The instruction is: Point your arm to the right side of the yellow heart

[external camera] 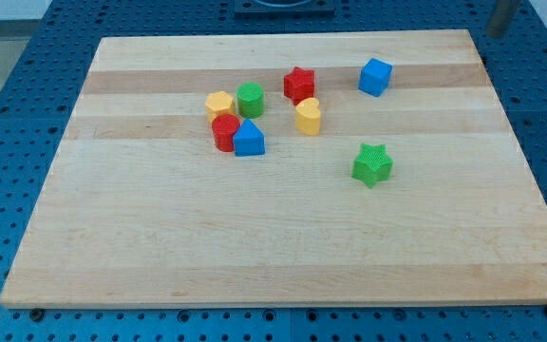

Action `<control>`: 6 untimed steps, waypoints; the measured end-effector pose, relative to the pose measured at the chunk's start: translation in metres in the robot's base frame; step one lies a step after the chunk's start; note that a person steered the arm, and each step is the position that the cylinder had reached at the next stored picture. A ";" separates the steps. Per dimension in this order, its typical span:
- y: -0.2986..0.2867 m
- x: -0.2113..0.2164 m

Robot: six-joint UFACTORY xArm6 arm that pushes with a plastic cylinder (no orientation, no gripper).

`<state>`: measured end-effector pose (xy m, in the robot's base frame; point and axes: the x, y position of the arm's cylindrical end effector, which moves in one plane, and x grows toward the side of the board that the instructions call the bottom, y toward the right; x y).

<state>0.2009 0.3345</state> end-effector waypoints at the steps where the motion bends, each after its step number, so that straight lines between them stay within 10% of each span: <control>1: 0.003 -0.004; 6: -0.002 0.049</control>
<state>0.2499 0.3324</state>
